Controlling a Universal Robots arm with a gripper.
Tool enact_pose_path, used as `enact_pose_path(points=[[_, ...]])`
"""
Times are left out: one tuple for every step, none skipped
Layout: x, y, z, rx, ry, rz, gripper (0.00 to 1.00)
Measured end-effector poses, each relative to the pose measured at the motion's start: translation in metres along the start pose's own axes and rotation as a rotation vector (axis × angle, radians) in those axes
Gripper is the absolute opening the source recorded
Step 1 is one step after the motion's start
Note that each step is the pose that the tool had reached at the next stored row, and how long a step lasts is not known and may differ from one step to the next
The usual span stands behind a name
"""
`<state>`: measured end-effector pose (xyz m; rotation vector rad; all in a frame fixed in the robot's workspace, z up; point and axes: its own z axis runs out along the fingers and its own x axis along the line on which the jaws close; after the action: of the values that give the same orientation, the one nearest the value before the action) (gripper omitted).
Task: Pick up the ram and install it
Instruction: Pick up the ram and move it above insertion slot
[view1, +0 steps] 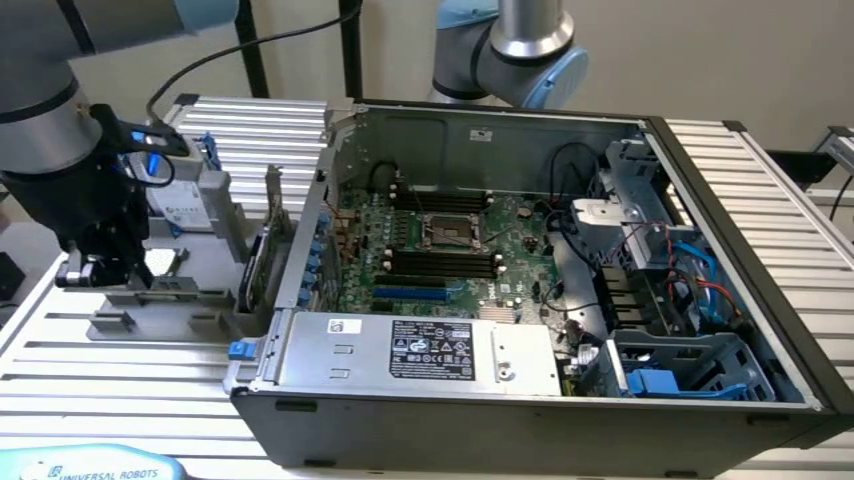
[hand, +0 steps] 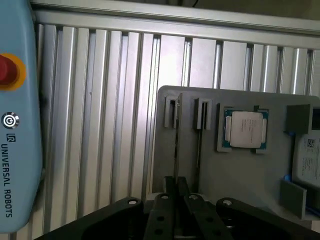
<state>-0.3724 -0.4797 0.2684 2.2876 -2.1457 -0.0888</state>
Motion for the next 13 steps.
enact_pose_path(points=[[0.0,0.0001,-0.0047,-0.0001,-0.0001,0.0,0.14],[0.0,0.0,-0.0093,-0.0001,-0.0001,0.0,0.14],[0.0,-0.0002,-0.0138,-0.0002,0.0,0.0,0.14],[-0.001,-0.0005,-0.0183,-0.0002,-0.0001,0.0,0.14],[-0.001,-0.0009,-0.0228,-0.0001,-0.0001,0.0,0.14],[-0.001,-0.0014,-0.0274,-0.0002,0.0,0.0,0.14],[-0.001,-0.0021,-0.032,-0.0003,0.0,0.0,0.14],[-0.001,-0.003,-0.0366,-0.0003,0.0,0.0,0.14],[-0.001,-0.0042,-0.0414,-0.0004,0.0,0.0,0.14],[-0.001,-0.0057,-0.0459,-0.0003,-0.0001,0.0,0.14],[-0.001,-0.0075,-0.0505,-0.0003,-0.0001,0.0,0.14],[-0.001,-0.0097,-0.0551,-0.0004,0.0,0.0,0.14],[-0.001,-0.0122,-0.0599,-0.0005,-0.0001,0.0,0.14]])
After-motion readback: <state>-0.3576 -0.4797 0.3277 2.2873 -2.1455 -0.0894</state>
